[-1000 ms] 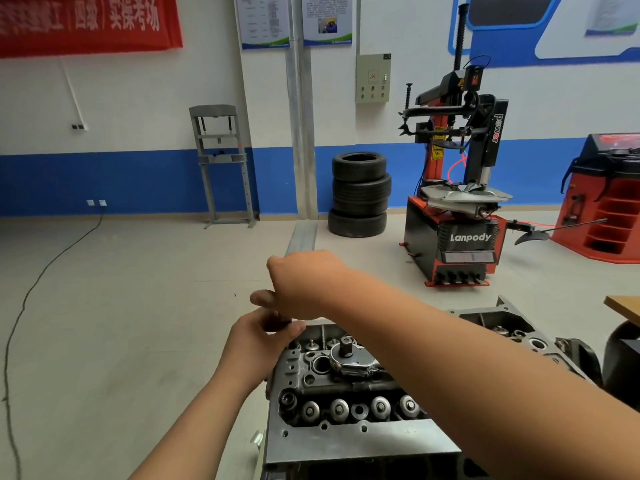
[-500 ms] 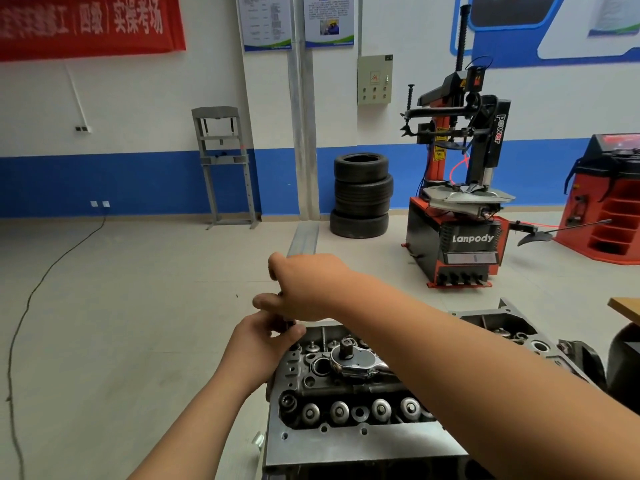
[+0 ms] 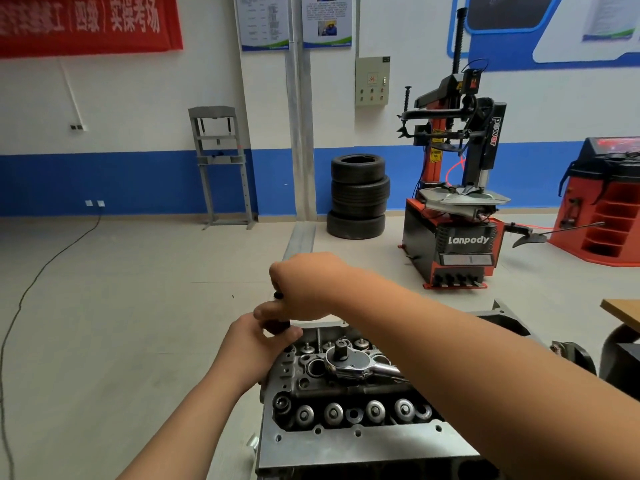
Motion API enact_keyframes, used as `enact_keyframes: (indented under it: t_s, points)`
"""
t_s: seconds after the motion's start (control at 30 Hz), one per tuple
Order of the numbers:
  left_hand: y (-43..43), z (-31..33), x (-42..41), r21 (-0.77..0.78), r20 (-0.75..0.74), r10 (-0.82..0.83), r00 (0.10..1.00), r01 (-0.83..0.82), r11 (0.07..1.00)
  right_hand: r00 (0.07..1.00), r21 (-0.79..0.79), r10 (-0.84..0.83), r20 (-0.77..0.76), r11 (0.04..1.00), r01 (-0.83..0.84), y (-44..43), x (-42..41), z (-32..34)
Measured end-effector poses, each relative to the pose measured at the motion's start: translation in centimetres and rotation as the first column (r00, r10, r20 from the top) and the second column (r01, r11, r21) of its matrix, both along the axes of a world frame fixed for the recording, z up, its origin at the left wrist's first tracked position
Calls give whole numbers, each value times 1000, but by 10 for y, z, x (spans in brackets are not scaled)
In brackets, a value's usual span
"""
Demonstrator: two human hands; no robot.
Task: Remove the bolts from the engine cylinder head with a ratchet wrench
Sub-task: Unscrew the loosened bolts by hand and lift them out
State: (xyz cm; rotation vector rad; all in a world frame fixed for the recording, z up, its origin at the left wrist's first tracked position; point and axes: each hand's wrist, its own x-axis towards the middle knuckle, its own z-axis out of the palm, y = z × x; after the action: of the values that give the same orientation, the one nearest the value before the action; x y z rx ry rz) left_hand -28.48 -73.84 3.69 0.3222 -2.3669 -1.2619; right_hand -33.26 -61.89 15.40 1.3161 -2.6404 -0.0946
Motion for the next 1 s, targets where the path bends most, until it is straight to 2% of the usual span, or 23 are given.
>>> enact_keyframes:
  t_s: [0.07,0.13,0.27,0.37,0.43,0.53,0.63,0.7,0.83,0.93,1.0]
  points:
    - [1,0,-2,-29,-1,15,1000,-15,999,999,65,9,-48,998,-6,-6,0,-2]
    - [-3,-4,-3,-96,26,-55,998,57,994,998,58,58,39,997,-60,-5,0,-2]
    - [-12,-5,0,-226,189,-160,969,201,953,964,-122,156,216,984,-132,17,-7,16]
    - [-11,3,0,-301,351,-150,924,264,916,956,-279,163,242,956,-92,44,-19,30]
    - [-10,9,-3,-336,398,-145,906,291,896,960,-362,142,243,931,-46,63,-26,34]
    - [-4,14,-8,-409,395,-133,909,304,860,970,-415,81,231,910,23,88,-35,30]
    - [4,22,-14,-360,230,-126,965,204,910,971,-429,24,238,900,83,105,-40,19]
    - [6,30,-17,-361,188,-119,975,181,915,959,-461,13,285,878,125,113,-43,9]
    - [3,35,-19,-431,377,-123,918,291,854,895,-568,56,442,790,231,122,-49,-17]
    - [15,33,-21,-445,264,-153,952,261,857,878,-669,74,473,678,304,128,-57,-32]
    - [32,31,-26,-489,289,-203,936,327,809,882,-751,90,462,569,336,131,-63,-35]
